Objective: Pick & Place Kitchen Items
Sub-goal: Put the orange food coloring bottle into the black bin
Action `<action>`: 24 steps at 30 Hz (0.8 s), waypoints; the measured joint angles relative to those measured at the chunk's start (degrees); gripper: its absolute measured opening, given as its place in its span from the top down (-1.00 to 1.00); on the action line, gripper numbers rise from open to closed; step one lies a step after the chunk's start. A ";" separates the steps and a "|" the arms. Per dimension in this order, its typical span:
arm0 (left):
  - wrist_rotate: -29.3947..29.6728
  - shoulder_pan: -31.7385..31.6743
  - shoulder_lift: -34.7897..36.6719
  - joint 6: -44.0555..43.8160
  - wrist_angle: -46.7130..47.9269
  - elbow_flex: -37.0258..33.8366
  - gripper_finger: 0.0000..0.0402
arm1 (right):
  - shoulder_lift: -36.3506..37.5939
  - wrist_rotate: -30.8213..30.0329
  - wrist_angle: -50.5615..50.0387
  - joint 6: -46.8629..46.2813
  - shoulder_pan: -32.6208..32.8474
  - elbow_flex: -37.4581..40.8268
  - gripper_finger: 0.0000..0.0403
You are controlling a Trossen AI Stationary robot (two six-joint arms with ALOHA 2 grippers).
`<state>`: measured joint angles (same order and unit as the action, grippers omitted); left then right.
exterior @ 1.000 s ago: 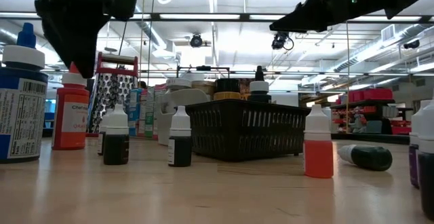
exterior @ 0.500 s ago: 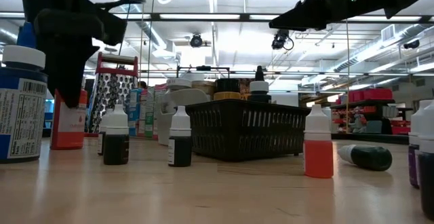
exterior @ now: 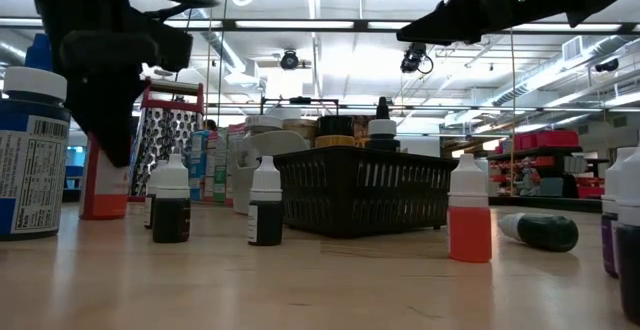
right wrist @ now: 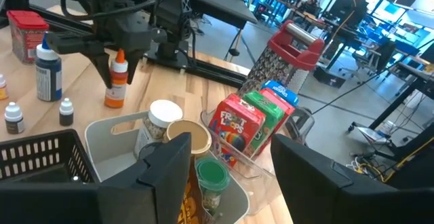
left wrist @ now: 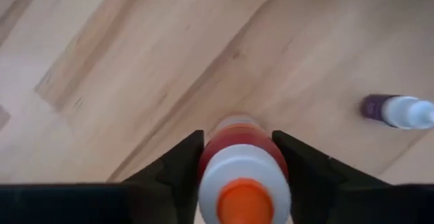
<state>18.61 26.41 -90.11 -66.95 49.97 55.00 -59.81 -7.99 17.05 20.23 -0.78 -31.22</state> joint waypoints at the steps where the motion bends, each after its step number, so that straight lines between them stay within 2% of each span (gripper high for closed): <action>1: 0.00 -0.01 0.00 0.59 -0.68 0.05 0.19 | 0.00 0.01 0.01 0.00 0.00 0.00 -0.06; 9: 1.82 -0.64 0.00 6.53 -0.34 3.77 0.22 | 0.00 0.00 0.14 0.06 0.00 0.00 -0.06; 12: 3.64 -1.51 0.00 10.86 -0.41 6.90 0.16 | 0.00 0.01 0.32 0.38 0.00 0.00 -0.06; 15: 3.89 -3.01 0.00 16.17 -0.83 10.34 0.18 | 0.00 0.02 0.69 0.35 0.00 0.00 -0.06; 20: 4.31 -5.99 0.00 25.43 -3.73 13.71 0.24 | 0.00 0.02 1.48 0.39 0.00 -0.02 -0.06; 24: 3.57 -8.08 0.00 32.83 -10.83 14.60 0.24 | 0.00 0.04 2.27 0.39 0.00 -0.02 -0.06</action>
<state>22.18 18.33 -90.11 -34.12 39.14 69.60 -59.81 -7.94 19.33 20.62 -0.78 -31.24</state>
